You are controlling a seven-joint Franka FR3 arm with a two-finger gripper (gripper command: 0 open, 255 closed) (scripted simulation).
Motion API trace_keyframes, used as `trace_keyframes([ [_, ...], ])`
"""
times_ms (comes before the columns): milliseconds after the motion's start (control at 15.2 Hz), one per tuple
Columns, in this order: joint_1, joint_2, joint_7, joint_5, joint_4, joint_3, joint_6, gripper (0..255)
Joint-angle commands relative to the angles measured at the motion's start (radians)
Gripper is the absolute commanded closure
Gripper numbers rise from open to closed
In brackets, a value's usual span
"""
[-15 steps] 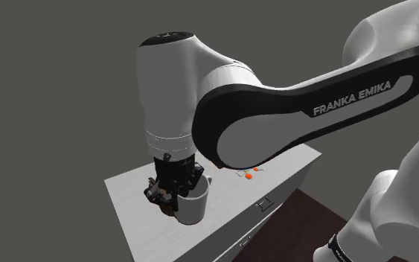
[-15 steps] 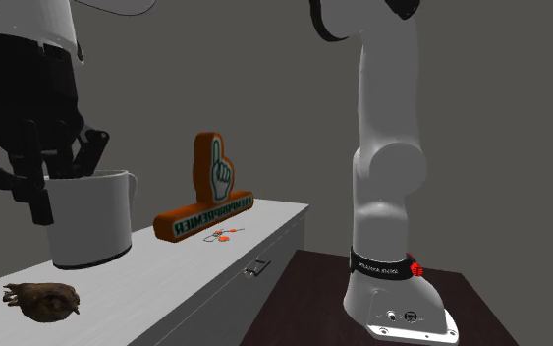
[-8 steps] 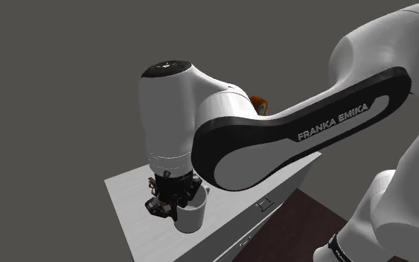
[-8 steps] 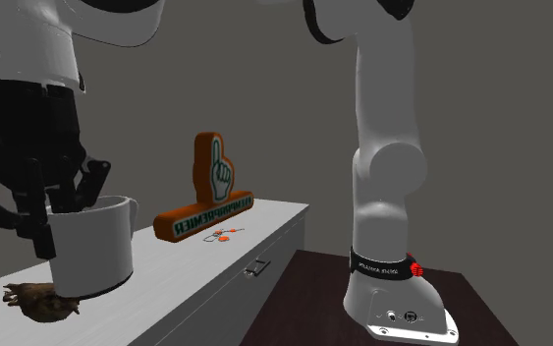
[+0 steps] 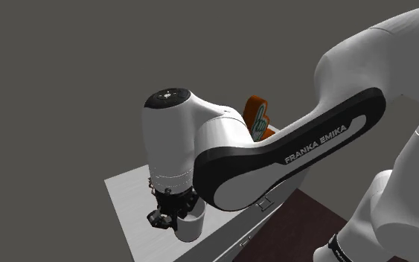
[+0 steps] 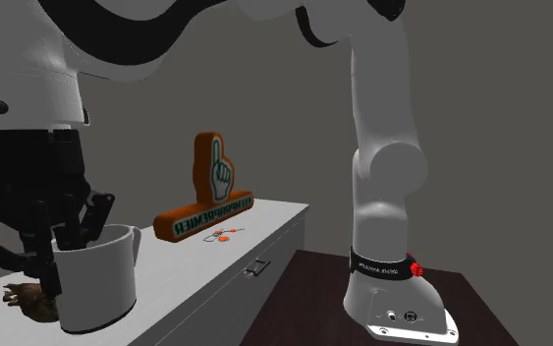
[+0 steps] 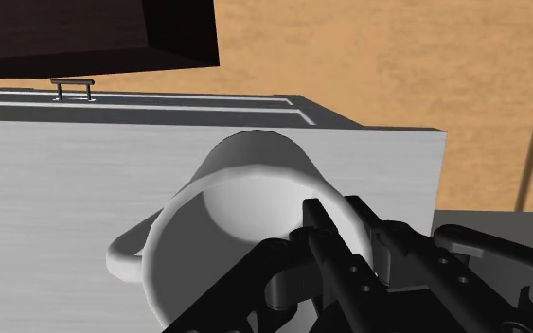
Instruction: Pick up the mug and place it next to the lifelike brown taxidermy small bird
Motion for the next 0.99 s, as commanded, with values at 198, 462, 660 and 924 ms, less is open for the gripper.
trace_keyframes([
  [198,0.007,0.043,0.028,-0.037,-0.029,-0.004,0.060,255],
  [462,0.007,0.043,0.028,-0.037,-0.029,-0.005,0.060,255],
  [660,0.007,0.043,0.028,-0.037,-0.029,-0.005,0.060,255],
  [924,0.007,0.043,0.028,-0.037,-0.029,-0.005,0.060,0],
])
